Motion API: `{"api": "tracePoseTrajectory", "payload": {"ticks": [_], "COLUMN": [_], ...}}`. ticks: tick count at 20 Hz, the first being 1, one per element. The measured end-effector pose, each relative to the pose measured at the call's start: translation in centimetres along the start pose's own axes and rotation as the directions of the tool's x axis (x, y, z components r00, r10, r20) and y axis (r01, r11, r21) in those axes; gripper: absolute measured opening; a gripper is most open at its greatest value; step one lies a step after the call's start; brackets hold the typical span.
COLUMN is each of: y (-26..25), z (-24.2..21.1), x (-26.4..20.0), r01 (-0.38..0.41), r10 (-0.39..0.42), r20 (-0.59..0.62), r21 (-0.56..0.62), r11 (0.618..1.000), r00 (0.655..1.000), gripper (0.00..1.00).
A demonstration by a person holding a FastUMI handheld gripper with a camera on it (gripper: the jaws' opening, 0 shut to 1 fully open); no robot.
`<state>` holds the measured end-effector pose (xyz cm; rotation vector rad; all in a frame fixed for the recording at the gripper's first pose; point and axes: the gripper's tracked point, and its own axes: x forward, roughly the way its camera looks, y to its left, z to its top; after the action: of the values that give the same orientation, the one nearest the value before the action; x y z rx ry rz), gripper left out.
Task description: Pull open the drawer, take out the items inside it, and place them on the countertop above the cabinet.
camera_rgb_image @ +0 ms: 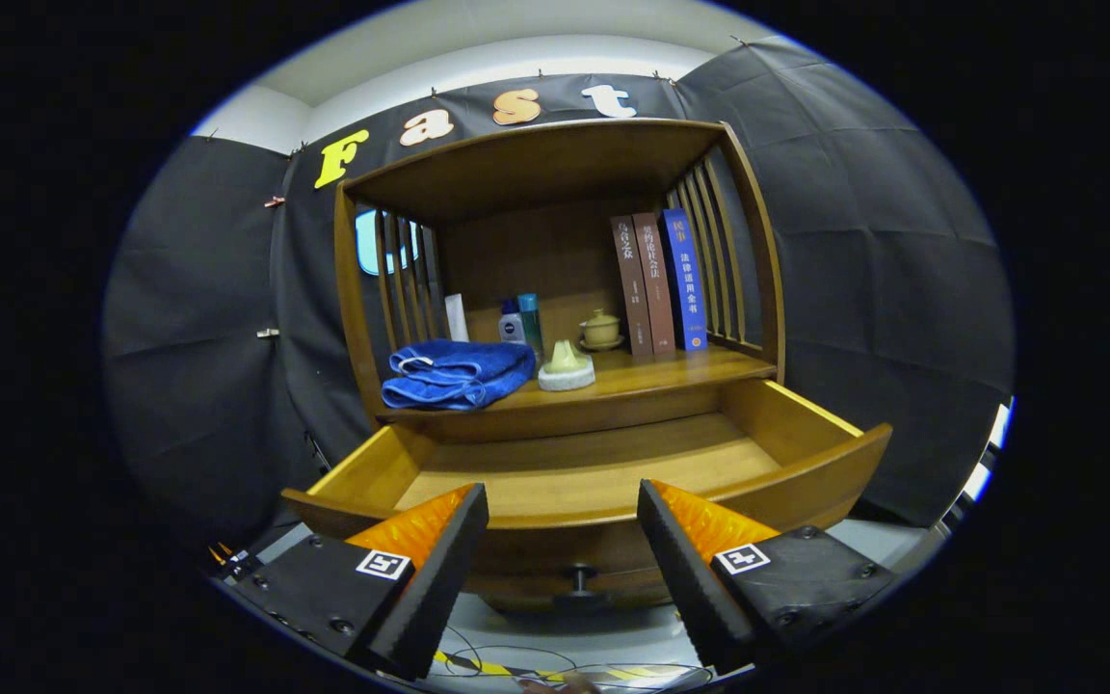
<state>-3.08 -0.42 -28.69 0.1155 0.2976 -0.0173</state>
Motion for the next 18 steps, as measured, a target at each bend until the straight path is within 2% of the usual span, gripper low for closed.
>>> {"api": "tracePoseTrajectory", "payload": {"ticks": [6,12,18], "y": [-0.6,-0.6,-0.4], "z": [-4.9,-4.3,-2.4], "x": [1.8,2.4,6.9], "r01": [0.021,0.038,0.042], "r10": [-0.023,-0.039,-0.042], "r20": [-0.068,-0.047,-0.030], "r21": [-0.029,-0.033,-0.018], "r11": [0.999,0.999,0.999], "r00": [0.997,0.998,0.999], "gripper": [0.99,0.99,0.99]}}
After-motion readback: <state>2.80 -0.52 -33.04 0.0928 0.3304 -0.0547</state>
